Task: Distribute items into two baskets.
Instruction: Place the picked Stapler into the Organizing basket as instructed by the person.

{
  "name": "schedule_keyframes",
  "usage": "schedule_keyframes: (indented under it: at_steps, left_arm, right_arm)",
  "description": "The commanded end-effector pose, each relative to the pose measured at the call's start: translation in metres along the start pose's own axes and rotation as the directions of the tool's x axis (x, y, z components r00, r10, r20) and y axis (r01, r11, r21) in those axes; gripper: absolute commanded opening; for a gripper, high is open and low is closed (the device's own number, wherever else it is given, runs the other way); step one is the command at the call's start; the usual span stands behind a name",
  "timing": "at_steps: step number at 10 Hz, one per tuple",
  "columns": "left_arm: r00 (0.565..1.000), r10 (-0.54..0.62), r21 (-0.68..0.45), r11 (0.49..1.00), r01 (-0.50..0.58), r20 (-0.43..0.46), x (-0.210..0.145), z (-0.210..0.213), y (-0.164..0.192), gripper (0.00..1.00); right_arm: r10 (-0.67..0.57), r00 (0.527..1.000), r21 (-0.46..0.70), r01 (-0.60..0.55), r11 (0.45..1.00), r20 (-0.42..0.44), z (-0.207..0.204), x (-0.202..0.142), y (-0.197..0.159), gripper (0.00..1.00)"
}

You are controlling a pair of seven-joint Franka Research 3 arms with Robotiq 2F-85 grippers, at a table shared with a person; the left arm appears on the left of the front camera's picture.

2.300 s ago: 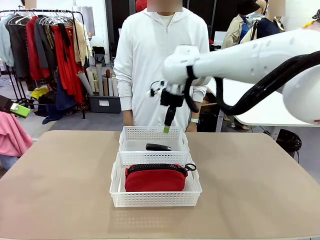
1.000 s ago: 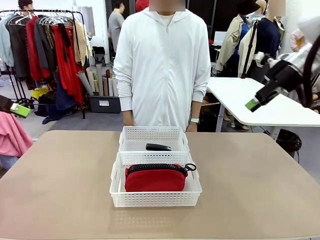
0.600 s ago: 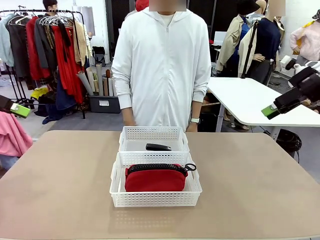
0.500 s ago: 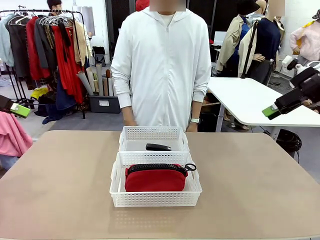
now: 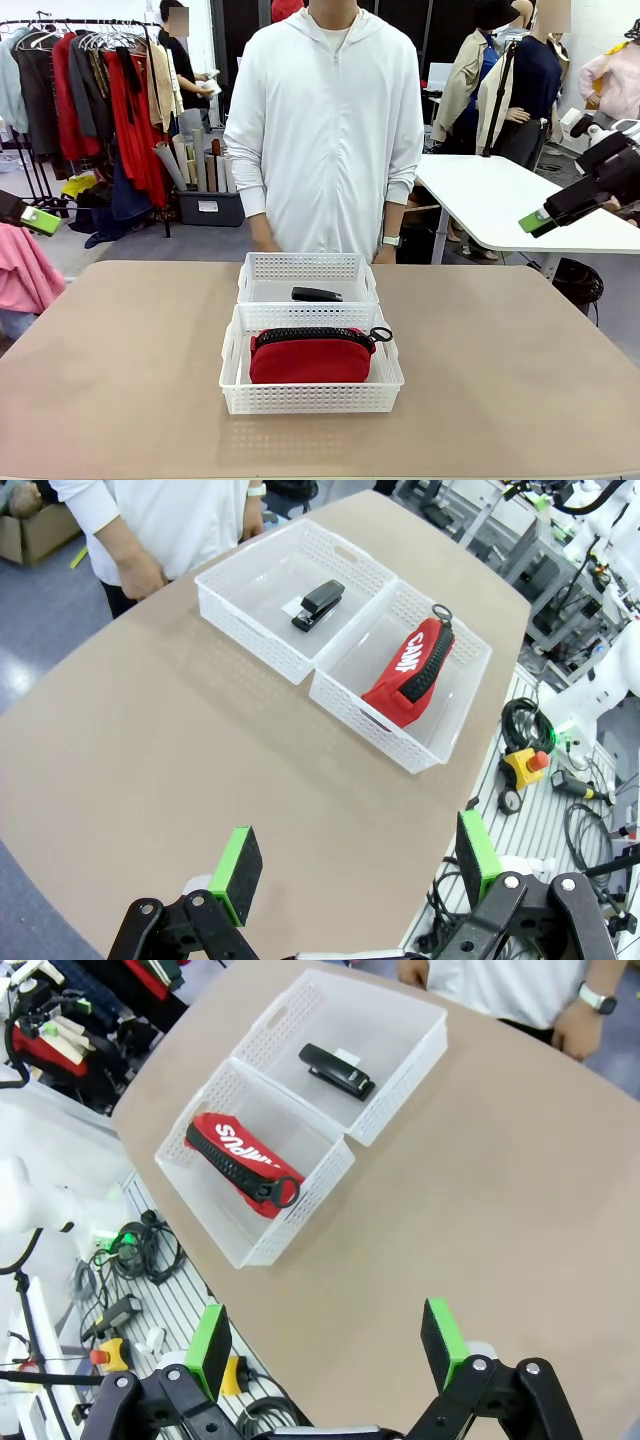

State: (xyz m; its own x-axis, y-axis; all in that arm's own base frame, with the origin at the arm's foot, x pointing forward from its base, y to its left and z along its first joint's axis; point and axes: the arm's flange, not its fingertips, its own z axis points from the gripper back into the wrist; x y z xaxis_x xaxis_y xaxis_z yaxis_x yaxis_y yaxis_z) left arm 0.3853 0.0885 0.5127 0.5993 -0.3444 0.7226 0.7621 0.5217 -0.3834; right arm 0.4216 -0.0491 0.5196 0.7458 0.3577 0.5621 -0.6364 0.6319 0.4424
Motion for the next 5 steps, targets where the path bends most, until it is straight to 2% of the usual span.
schedule_keyframes:
  at_steps: [1, 5]
  left_arm:
    - [1.0, -0.002, -0.005, 1.0, 0.002, 0.005, -0.0008, 0.0005, -0.0012, 1.0]
    - [1.0, -0.002, -0.005, 1.0, 0.002, 0.005, -0.0008, 0.0005, -0.0012, 1.0]
  right_arm:
    - [-0.005, 1.0, -0.003, 0.005, 1.0, -0.003, 0.0013, -0.0006, -0.0009, 1.0]
    - [-0.005, 1.0, -0.003, 0.005, 1.0, -0.003, 0.0013, -0.0006, -0.0009, 1.0]
